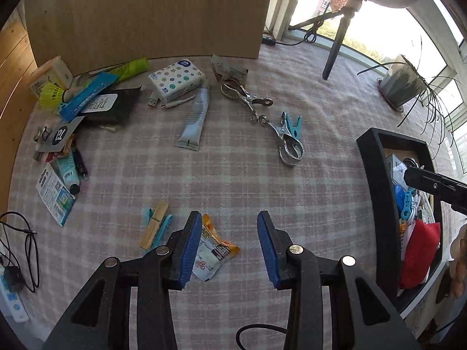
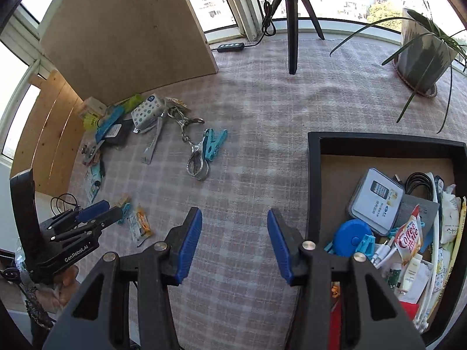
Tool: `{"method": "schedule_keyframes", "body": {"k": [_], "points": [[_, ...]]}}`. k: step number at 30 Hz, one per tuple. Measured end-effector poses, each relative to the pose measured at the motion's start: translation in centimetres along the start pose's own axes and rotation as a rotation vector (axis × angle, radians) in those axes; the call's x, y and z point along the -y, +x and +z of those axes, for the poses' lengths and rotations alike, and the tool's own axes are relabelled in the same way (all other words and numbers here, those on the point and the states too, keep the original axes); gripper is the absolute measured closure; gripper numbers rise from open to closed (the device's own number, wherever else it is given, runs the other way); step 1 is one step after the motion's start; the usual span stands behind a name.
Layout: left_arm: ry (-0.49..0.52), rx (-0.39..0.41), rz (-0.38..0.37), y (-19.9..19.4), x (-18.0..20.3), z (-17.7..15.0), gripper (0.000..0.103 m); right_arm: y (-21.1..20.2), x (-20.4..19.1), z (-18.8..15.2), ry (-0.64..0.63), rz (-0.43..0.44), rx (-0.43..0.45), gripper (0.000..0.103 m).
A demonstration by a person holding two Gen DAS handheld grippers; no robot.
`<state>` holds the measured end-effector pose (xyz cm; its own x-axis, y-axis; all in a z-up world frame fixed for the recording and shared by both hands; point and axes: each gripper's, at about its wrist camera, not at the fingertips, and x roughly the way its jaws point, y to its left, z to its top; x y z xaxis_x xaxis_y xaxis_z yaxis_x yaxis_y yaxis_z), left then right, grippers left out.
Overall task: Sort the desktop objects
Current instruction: 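Grasp the metal clip with the right tool while the left grasps the wooden clothespin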
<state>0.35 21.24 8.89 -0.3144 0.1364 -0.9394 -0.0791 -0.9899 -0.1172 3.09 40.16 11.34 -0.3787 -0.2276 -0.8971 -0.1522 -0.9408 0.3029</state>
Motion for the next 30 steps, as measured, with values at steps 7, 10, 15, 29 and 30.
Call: {"method": "schedule_keyframes", "body": {"k": [7,10,15,29,30], "points": [[-0.036,-0.037,0.009,0.7,-5.4,-1.6,0.075,3.5,-4.6,2.2,-0.037,0.057,-0.056,0.058],[-0.041,-0.055,0.004,1.3,-6.7,-1.9,0.077,5.1,-5.9,3.2,-0.037,0.071,-0.081,0.062],[-0.042,-0.086,-0.002,2.3,-7.6,-2.2,0.079,7.7,-7.7,4.4,-0.058,0.055,-0.119,0.064],[-0.036,-0.12,-0.005,4.4,-7.8,-1.8,0.088,11.6,-7.9,6.3,-0.061,0.012,-0.174,0.064],[-0.033,-0.12,-0.007,4.5,-7.8,-1.8,0.089,11.9,-7.8,6.4,-0.061,0.007,-0.178,0.064]]}}
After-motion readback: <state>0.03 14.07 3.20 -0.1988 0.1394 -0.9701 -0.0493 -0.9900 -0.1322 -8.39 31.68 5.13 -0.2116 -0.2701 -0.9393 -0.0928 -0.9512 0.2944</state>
